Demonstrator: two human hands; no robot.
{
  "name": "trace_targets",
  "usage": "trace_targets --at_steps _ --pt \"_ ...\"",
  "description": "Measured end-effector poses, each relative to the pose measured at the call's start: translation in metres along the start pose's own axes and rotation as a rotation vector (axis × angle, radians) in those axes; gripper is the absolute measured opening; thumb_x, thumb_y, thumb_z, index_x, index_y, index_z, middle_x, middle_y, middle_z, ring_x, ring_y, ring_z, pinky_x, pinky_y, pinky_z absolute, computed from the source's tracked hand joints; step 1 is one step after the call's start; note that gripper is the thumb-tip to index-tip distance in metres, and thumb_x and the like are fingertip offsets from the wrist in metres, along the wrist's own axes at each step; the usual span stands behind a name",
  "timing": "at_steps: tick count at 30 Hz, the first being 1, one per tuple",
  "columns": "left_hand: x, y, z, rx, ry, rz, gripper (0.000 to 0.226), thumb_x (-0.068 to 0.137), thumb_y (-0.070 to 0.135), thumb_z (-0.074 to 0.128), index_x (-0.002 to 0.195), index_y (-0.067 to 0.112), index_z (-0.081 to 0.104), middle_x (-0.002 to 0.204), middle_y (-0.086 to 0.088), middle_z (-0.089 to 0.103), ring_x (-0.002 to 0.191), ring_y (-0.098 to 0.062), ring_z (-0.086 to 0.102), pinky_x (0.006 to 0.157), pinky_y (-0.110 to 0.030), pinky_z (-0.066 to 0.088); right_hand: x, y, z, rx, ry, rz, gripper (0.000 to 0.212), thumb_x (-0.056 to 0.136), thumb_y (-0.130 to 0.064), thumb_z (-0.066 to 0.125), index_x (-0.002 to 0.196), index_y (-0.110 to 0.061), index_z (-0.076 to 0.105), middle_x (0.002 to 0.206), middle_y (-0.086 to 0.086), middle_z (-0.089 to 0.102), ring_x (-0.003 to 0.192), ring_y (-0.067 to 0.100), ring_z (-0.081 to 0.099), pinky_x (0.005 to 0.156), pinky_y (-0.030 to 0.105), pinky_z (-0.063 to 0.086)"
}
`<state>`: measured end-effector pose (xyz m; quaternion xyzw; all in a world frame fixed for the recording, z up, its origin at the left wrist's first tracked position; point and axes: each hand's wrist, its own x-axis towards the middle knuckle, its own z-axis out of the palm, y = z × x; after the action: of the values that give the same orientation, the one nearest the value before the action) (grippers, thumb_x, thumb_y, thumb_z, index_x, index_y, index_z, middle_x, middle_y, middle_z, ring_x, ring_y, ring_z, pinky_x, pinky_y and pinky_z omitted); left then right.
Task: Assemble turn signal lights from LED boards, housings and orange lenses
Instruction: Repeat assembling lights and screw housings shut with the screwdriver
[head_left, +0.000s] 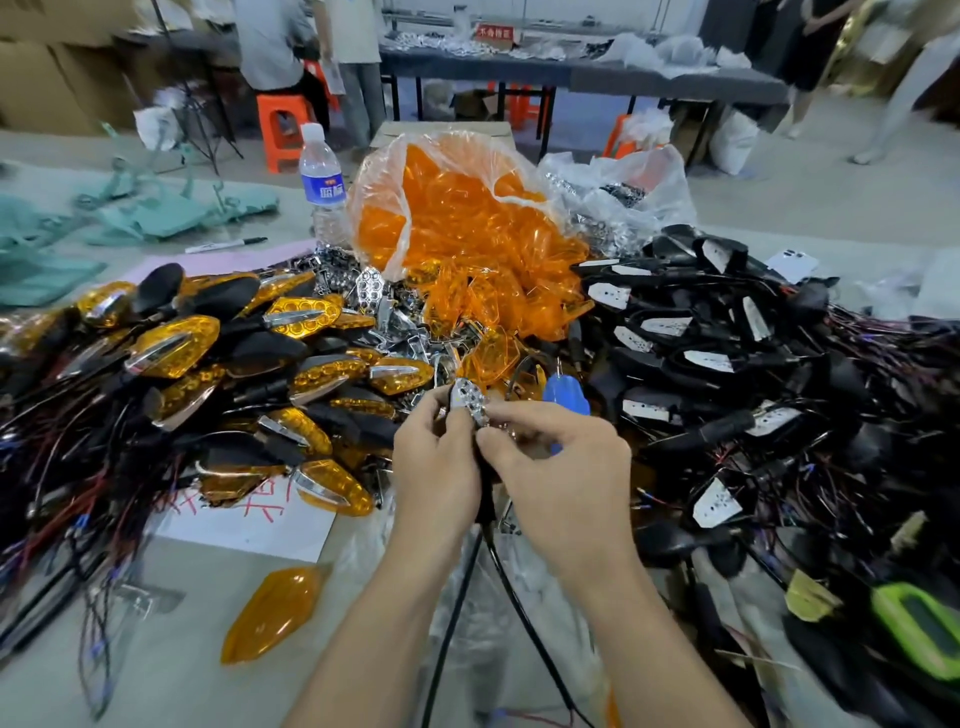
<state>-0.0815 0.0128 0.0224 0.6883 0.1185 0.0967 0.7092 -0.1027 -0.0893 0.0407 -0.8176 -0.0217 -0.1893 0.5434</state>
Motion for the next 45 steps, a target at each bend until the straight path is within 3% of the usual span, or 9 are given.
trace_targets --at_steps 7,9,12,19,26,30,35,41,45 --pt "-0.006 0.001 -0.002 0.028 -0.071 0.022 0.029 0.090 0.031 0.046 0.097 0.029 0.075 0.084 -0.005 0.075 0.081 -0.033 0.069 0.077 -0.058 0.058 0.010 0.012 -0.016 0.055 -0.165 0.186 0.044 0.075 -0.026 0.086 0.115 -0.041 0.076 0.107 -0.024 0.075 0.102 -0.006 0.069 0.087 0.018 0.054" --pt "-0.007 0.001 -0.001 0.055 -0.058 0.048 0.028 0.087 0.028 0.046 0.093 0.027 0.073 0.086 -0.013 0.072 0.083 -0.040 0.065 0.074 -0.061 0.056 0.011 0.011 -0.019 -0.002 -0.163 0.115 0.035 0.077 -0.028 0.083 0.107 -0.043 0.077 0.094 -0.023 0.076 0.085 -0.008 0.068 0.073 0.013 0.053" --pt "-0.007 0.001 0.003 0.077 -0.042 0.061 0.025 0.085 0.028 0.045 0.090 0.027 0.070 0.084 -0.012 0.070 0.080 -0.042 0.066 0.069 -0.060 0.059 0.014 0.011 -0.022 0.112 -0.071 0.117 0.018 0.087 -0.018 0.077 0.079 -0.034 0.078 0.068 -0.005 0.072 0.063 0.004 0.058 0.062 0.033 0.054" --pt "-0.007 0.003 0.006 0.088 0.037 0.033 0.021 0.090 0.041 0.051 0.087 0.027 0.066 0.077 -0.014 0.067 0.072 -0.045 0.068 0.061 -0.064 0.059 0.014 0.016 -0.030 0.589 -0.116 0.420 0.023 0.102 -0.003 0.058 0.102 -0.010 0.080 0.089 0.012 0.075 0.073 0.016 0.064 0.065 0.022 0.055" --pt "-0.006 0.004 0.005 0.090 0.074 0.028 0.024 0.095 0.030 0.053 0.076 0.017 0.060 0.061 0.003 0.048 0.055 -0.011 0.040 0.058 -0.039 0.034 0.006 0.017 -0.032 0.638 -0.147 0.490 0.011 0.096 0.000 0.068 0.106 0.002 0.066 0.087 0.025 0.063 0.074 0.026 0.065 0.066 0.029 0.060" --pt "-0.007 0.009 0.005 -0.017 0.020 -0.071 0.020 0.096 0.027 0.056 0.084 0.014 0.065 0.074 -0.004 0.055 0.069 -0.017 0.046 0.068 -0.040 0.037 0.008 0.012 -0.030 0.496 -0.199 0.393 0.017 0.089 -0.003 0.076 0.079 -0.017 0.077 0.080 0.004 0.074 0.078 0.013 0.065 0.076 0.023 0.054" --pt "-0.007 0.013 0.004 -0.299 -0.115 -0.232 0.023 0.103 0.010 0.055 0.109 -0.011 0.063 0.091 -0.015 0.067 0.077 -0.026 0.060 0.061 -0.035 0.053 0.014 0.009 -0.027 0.475 -0.242 0.362 0.009 0.086 -0.003 0.079 0.087 -0.011 0.082 0.077 -0.005 0.075 0.068 -0.002 0.064 0.066 0.014 0.050" --pt "-0.005 0.013 -0.003 -0.481 -0.265 -0.342 0.034 0.106 0.018 0.050 0.096 0.004 0.080 0.103 -0.021 0.077 0.091 -0.030 0.078 0.070 -0.031 0.062 0.013 0.012 -0.022 0.118 -0.169 0.316 0.013 0.081 -0.017 0.087 0.079 -0.029 0.083 0.081 -0.005 0.079 0.089 0.021 0.076 0.085 0.047 0.062" --pt "-0.005 0.011 -0.003 -0.572 -0.297 -0.348 0.040 0.108 0.028 0.046 0.096 0.010 0.079 0.099 -0.015 0.072 0.088 -0.025 0.073 0.073 -0.033 0.062 0.011 0.011 -0.021 -0.024 -0.038 0.200 0.016 0.071 -0.024 0.093 0.070 -0.031 0.078 0.066 -0.019 0.073 0.064 0.002 0.071 0.060 0.015 0.053"
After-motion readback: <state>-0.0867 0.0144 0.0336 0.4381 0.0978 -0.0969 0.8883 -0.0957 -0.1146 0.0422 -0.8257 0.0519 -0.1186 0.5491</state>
